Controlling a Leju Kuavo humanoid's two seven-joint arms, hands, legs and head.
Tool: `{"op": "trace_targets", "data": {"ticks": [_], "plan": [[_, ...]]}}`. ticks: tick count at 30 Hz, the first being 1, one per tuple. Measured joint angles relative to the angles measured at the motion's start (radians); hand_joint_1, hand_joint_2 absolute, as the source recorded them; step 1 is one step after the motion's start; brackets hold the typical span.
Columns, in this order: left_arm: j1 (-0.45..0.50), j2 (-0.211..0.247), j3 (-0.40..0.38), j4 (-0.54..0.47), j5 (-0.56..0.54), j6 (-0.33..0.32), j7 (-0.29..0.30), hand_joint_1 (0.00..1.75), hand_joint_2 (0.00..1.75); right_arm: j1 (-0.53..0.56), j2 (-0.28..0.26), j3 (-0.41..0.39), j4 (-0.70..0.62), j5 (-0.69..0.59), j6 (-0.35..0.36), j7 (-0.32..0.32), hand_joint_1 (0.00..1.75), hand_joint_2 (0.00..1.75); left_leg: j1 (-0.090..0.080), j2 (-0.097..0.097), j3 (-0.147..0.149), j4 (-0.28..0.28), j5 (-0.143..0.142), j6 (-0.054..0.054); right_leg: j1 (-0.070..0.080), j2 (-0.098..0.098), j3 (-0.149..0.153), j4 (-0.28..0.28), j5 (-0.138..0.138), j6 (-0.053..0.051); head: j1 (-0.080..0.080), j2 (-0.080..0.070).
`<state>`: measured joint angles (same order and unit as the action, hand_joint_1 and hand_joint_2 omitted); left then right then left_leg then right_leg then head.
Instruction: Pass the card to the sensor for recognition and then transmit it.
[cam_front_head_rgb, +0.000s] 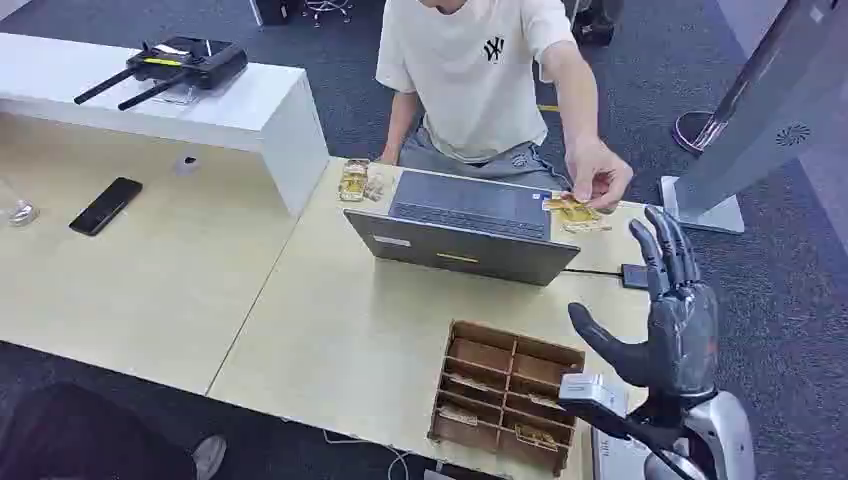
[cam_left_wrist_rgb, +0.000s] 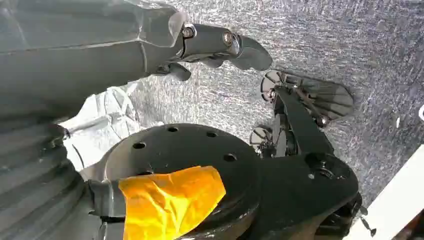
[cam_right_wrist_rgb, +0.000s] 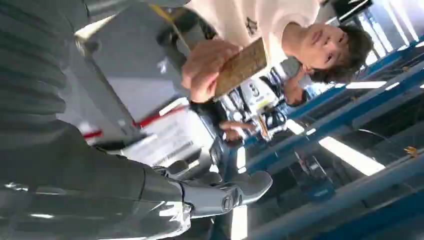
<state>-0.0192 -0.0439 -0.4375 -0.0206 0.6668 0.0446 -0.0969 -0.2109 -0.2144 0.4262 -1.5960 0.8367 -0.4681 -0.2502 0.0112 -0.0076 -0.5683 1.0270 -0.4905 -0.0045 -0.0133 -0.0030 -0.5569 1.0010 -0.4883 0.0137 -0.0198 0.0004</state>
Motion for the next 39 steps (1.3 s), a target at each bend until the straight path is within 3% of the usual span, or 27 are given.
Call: {"op": "trace_targets", "data": {"ticks": [7, 19, 20, 21, 22, 23, 25, 34, 35, 39], "plan": [[-0.001, 0.009, -0.008, 0.000, -0.021, -0.014, 0.009, 0.00, 1.75, -0.107, -0.030, 0.055, 0.118, 0.075, -0.050, 0.020, 0.00, 1.75, 0.000, 0.000, 0.000, 0.000, 0.000, 0.000, 0.000, 0.000, 0.000, 0.000, 0.000, 0.000, 0.000, 0.000], [-0.001, 0.011, -0.012, 0.000, -0.030, -0.016, 0.010, 0.00, 1.75, -0.162, -0.045, 0.091, 0.191, 0.090, -0.065, 0.032, 0.00, 1.75, 0.000, 0.000, 0.000, 0.000, 0.000, 0.000, 0.000, 0.000, -0.001, 0.000, 0.000, 0.000, 0.000, 0.000], [-0.001, 0.012, -0.012, 0.000, -0.034, -0.018, 0.011, 0.00, 1.75, -0.171, -0.046, 0.096, 0.200, 0.095, -0.066, 0.035, 0.10, 1.75, 0.000, 0.000, 0.000, 0.000, 0.000, 0.000, 0.000, 0.000, -0.001, 0.000, 0.000, 0.000, 0.000, 0.000], [-0.001, 0.013, -0.012, 0.000, -0.037, -0.019, 0.012, 0.00, 1.75, -0.181, -0.046, 0.100, 0.211, 0.096, -0.067, 0.038, 0.37, 1.75, 0.000, 0.000, 0.000, 0.000, 0.000, 0.000, 0.000, 0.000, -0.001, 0.000, 0.000, 0.000, 0.000, 0.000], [-0.001, 0.014, -0.012, 0.000, -0.041, -0.021, 0.012, 0.00, 1.75, -0.192, -0.046, 0.102, 0.221, 0.099, -0.069, 0.038, 1.34, 1.75, 0.000, 0.000, 0.000, 0.000, 0.000, -0.001, 0.000, 0.000, -0.001, 0.000, 0.000, 0.000, 0.000, 0.000], [-0.001, 0.015, -0.012, 0.000, -0.043, -0.022, 0.013, 0.00, 1.75, -0.202, -0.046, 0.105, 0.230, 0.099, -0.072, 0.039, 1.43, 1.75, 0.000, 0.000, 0.000, 0.000, 0.000, -0.001, 0.000, 0.000, -0.001, 0.000, 0.000, -0.001, 0.000, 0.000], [-0.001, 0.016, -0.013, 0.000, -0.047, -0.024, 0.013, 0.00, 1.75, -0.222, -0.046, 0.112, 0.247, 0.099, -0.078, 0.043, 1.55, 1.75, 0.000, 0.000, 0.000, 0.000, 0.001, -0.001, 0.000, 0.000, -0.001, 0.000, 0.000, -0.001, 0.000, 0.000], [-0.001, 0.019, -0.013, 0.000, -0.062, -0.029, 0.013, 0.00, 1.75, -0.236, -0.046, 0.129, 0.266, 0.091, -0.079, 0.046, 1.50, 1.75, 0.000, -0.001, 0.000, 0.000, 0.001, -0.001, 0.000, 0.000, -0.001, 0.000, 0.000, -0.001, 0.000, 0.000], [-0.001, 0.019, -0.013, 0.000, -0.065, -0.029, 0.014, 0.00, 1.75, -0.235, -0.046, 0.135, 0.268, 0.082, -0.079, 0.050, 1.64, 1.75, 0.000, 0.000, 0.000, 0.000, 0.001, -0.001, 0.000, 0.000, -0.001, 0.000, 0.000, -0.001, 0.000, 0.000], [-0.001, 0.019, -0.013, 0.000, -0.070, -0.027, 0.014, 0.00, 1.75, -0.235, -0.048, 0.139, 0.268, 0.075, -0.076, 0.051, 1.73, 1.75, 0.000, 0.000, 0.000, 0.000, 0.001, -0.001, 0.000, 0.000, -0.001, 0.000, 0.000, -0.001, 0.000, 0.000]]}}
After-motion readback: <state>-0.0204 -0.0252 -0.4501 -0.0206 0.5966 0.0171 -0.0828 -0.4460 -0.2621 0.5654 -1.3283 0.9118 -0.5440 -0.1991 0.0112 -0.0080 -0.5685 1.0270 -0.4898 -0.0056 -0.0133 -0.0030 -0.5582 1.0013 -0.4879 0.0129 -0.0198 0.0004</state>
